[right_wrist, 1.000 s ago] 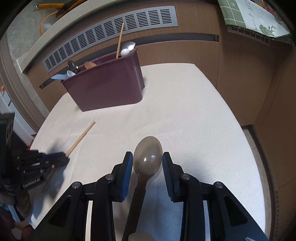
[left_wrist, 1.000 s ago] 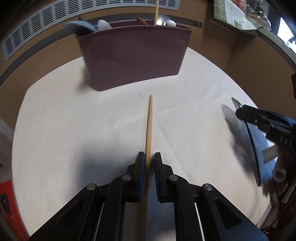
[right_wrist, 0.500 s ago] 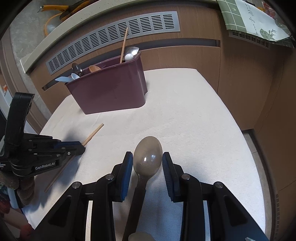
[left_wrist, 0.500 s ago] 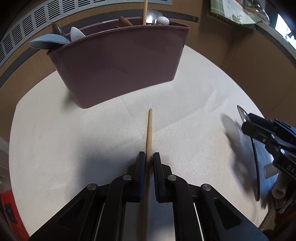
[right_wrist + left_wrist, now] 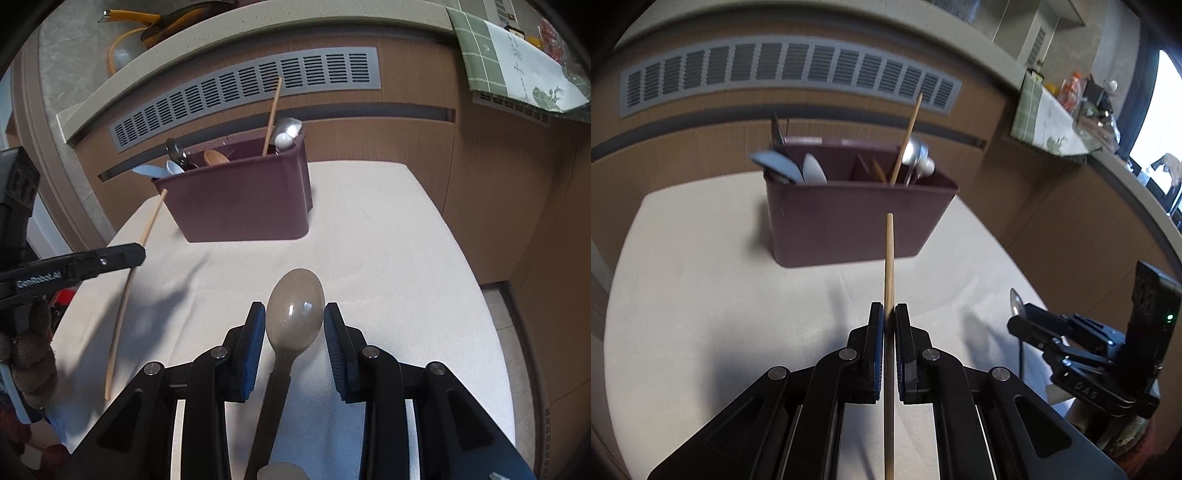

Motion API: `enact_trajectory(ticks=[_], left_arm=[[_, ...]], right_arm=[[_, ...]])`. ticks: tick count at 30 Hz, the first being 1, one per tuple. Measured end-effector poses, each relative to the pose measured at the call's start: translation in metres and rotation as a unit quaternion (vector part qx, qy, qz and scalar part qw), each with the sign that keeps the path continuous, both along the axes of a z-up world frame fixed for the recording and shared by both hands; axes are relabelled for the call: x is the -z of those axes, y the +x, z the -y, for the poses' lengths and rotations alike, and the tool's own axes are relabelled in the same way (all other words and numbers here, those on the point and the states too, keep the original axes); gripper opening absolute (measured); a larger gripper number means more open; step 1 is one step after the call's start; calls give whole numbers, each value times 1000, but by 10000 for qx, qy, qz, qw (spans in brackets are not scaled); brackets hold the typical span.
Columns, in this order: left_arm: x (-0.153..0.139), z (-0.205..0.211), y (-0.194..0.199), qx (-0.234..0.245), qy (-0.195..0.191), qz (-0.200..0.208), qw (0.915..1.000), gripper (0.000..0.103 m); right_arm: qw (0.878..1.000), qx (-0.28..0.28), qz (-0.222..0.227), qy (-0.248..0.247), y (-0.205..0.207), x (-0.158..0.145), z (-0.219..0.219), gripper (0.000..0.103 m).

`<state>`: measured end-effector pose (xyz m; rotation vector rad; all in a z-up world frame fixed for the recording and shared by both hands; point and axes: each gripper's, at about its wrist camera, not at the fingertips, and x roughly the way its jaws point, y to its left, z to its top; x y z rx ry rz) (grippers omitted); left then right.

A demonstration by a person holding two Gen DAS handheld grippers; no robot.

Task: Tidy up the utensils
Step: 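Lift the chopstick and grey spoon over the maroon caddy with both tools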

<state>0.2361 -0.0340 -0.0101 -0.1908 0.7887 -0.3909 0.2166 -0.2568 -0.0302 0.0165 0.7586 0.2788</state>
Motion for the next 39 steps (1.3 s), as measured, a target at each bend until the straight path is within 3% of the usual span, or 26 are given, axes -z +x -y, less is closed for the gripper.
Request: enact_trajectory(ticks=[5, 13, 16, 20, 22, 25, 27, 31, 39], left_arm=[[-18, -10, -10, -97, -395, 313, 9987, 6], [-63, -24, -12, -432, -581, 1060, 9917, 6], [-108, -28, -10, -638, -820, 1899, 9763, 6], [-154, -27, 0, -1158, -923, 3211, 9354, 6], [-160, -28, 14, -1410, -881, 3474, 9229, 6], [-156, -28, 38, -1711, -764, 3631, 9127, 6], [-146, -28, 59, -1839, -791, 3556, 9130, 6], [-122, -30, 94, -1926, -832, 3222, 9231, 6], [-78, -26, 120, -2112, -699, 2864, 9319, 6]], right_arm=[[9999, -69, 118, -73, -2, -8, -8, 30], [9984, -62, 565, -9, 1, -45, -13, 29], [9935, -55, 1132, 29, 9, -90, -14, 28], [9771, -39, 2125, 6, 21, -165, -21, 28], [9704, 15, 2413, -102, 34, -189, -26, 28], [9659, 43, 2581, -210, 60, -207, -35, 28], [9656, 35, 2586, -274, 73, -206, -40, 28], [9688, 7, 2449, -382, 95, -189, -48, 28], [9763, -113, 2073, -618, 130, -147, -63, 28]])
